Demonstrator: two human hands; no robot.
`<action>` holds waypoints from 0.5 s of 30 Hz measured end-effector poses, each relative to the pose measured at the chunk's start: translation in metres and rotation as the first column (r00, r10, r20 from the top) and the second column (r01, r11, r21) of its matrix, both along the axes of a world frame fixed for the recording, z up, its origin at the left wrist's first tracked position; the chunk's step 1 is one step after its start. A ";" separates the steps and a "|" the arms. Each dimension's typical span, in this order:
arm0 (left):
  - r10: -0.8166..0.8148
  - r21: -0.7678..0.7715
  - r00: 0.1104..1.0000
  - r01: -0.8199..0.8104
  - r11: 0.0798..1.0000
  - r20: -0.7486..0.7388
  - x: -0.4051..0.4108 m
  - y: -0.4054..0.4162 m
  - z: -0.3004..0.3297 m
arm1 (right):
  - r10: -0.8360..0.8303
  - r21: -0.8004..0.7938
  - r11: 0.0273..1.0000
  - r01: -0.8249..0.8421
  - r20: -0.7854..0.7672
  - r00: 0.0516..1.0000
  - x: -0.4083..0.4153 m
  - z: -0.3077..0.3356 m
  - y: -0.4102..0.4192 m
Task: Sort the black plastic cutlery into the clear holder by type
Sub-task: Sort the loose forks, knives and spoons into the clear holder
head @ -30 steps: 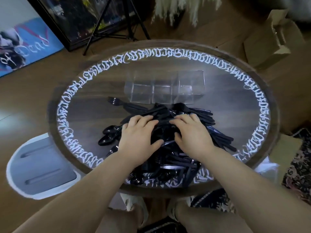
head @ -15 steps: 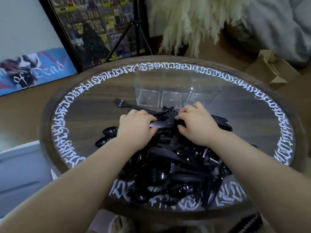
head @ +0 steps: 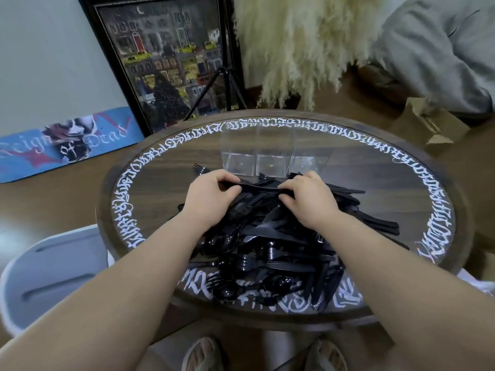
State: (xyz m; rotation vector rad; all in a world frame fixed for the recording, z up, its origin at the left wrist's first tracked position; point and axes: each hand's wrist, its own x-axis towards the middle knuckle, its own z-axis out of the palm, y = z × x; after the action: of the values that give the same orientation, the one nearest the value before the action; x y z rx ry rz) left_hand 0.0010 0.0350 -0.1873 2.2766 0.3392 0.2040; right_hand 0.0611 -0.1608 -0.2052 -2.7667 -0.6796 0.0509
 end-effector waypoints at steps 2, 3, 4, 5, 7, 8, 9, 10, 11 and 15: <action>0.087 -0.174 0.996 -0.083 0.981 0.017 -0.004 -0.003 0.005 | -0.004 0.081 0.997 0.002 0.022 1.000 -0.006 0.005 -0.003; 0.137 -0.283 0.990 -0.126 0.951 0.020 -0.007 -0.006 0.007 | -0.002 0.107 0.994 -0.002 0.042 0.999 -0.009 0.007 -0.005; 0.185 -0.404 0.982 -0.163 0.900 0.018 -0.010 -0.009 0.009 | -0.002 0.129 0.992 -0.006 0.059 0.998 -0.013 0.010 -0.006; 0.221 -0.511 0.975 -0.187 0.839 0.007 -0.013 -0.013 0.012 | -0.003 0.150 0.989 -0.008 0.072 0.997 -0.016 0.012 -0.007; 0.241 -0.639 0.970 -0.205 0.741 -0.032 -0.017 -0.021 0.016 | 0.003 0.174 0.985 -0.017 0.077 0.997 -0.024 0.016 -0.008; 0.230 -0.684 0.971 -0.206 0.700 -0.057 -0.019 -0.026 0.017 | 0.009 0.177 0.984 -0.022 0.074 0.997 -0.028 0.017 -0.007; 0.212 -0.725 0.974 -0.201 0.659 -0.078 -0.021 -0.031 0.019 | 0.011 0.181 0.983 -0.023 0.071 0.997 -0.032 0.017 -0.008; 0.196 -0.753 0.977 -0.196 0.629 -0.090 -0.024 -0.035 0.020 | 0.007 0.192 0.981 -0.019 0.066 0.998 -0.036 0.017 -0.008; 0.194 -0.764 0.977 -0.192 0.616 -0.089 -0.026 -0.038 0.021 | -0.001 0.205 0.979 -0.011 0.060 0.998 -0.040 0.017 -0.010; 0.267 -0.781 0.962 -0.210 0.588 -0.058 -0.034 -0.042 0.019 | 0.002 0.152 0.988 -0.005 0.019 1.000 -0.049 0.017 -0.018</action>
State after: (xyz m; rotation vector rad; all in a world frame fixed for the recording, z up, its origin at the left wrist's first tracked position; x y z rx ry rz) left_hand -0.0334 -0.0070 -0.1684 1.3294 0.5739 0.2128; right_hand 0.0118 -0.1793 -0.1884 -2.6230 -0.6639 -0.0253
